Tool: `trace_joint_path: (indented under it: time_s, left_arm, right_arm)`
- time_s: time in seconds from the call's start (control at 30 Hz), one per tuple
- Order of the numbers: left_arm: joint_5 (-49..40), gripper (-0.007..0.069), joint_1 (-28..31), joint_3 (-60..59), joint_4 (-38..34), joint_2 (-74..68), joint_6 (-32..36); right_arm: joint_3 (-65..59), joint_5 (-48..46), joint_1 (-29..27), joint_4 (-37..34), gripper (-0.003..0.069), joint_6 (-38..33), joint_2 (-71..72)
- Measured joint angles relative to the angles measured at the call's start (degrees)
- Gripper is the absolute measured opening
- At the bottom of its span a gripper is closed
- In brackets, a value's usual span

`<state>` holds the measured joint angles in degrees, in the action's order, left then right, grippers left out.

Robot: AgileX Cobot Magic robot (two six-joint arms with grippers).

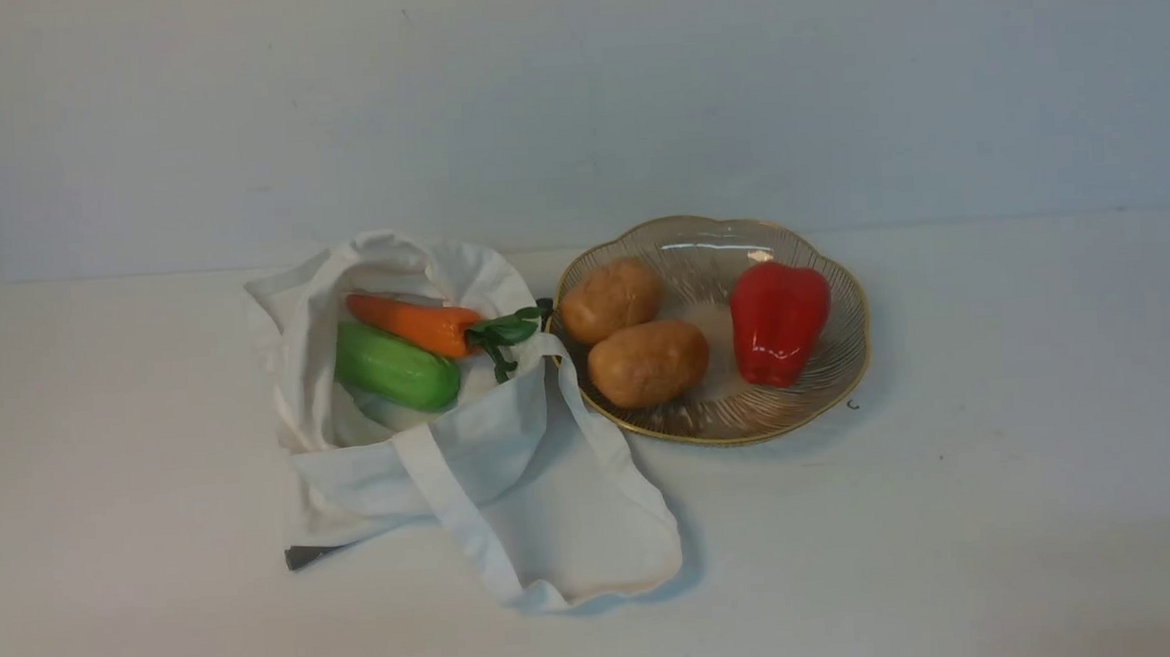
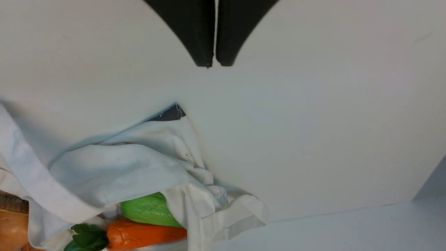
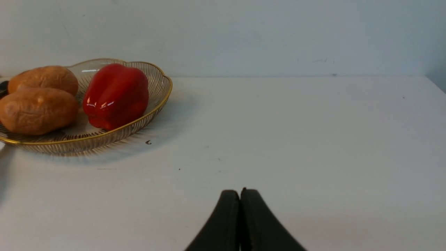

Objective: Take vegetables from cloth bag on white table place on plate.
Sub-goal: 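Reach into the cloth bag and grasp the green cucumber with the left gripper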

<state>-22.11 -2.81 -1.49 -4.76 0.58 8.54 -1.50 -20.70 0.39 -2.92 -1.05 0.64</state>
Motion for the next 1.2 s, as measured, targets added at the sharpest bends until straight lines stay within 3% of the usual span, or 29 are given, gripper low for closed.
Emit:
trace_joint_path:
  time_s: [0.43,0.53,0.67,0.83,1.07,1.2]
  left_arm:
    - [0.0,-0.0005,0.0,0.0,-0.9,0.0,-0.5]
    - [0.0,-0.0005,0.0,0.0,-11.2,0.0,-6.5]
    - [0.1,-0.0005,0.0,-0.1,-38.2,0.0,-20.1]
    - [2.0,-0.0005,0.0,-0.1,-56.9,0.0,-24.4]
    - [8.6,-0.0005,0.0,-0.1,-63.0,0.0,-21.5]
    - [11.3,-0.0005,0.0,5.1,-63.8,-1.6,-14.6]
  right_arm:
    - [0.0,0.0,0.0,0.0,-0.0015,-1.4,0.0]
    - [0.0,0.0,0.0,0.0,-0.0015,-1.1,0.0]
    - [0.0,0.0,0.0,0.0,-0.0015,-1.0,0.0]
    - [0.0,0.0,0.0,0.0,-0.0015,-0.9,0.0]
    - [0.0,0.0,0.0,0.0,-0.0015,-0.8,0.0]
    - [0.0,0.0,0.0,0.0,-0.0015,-0.8,0.0]
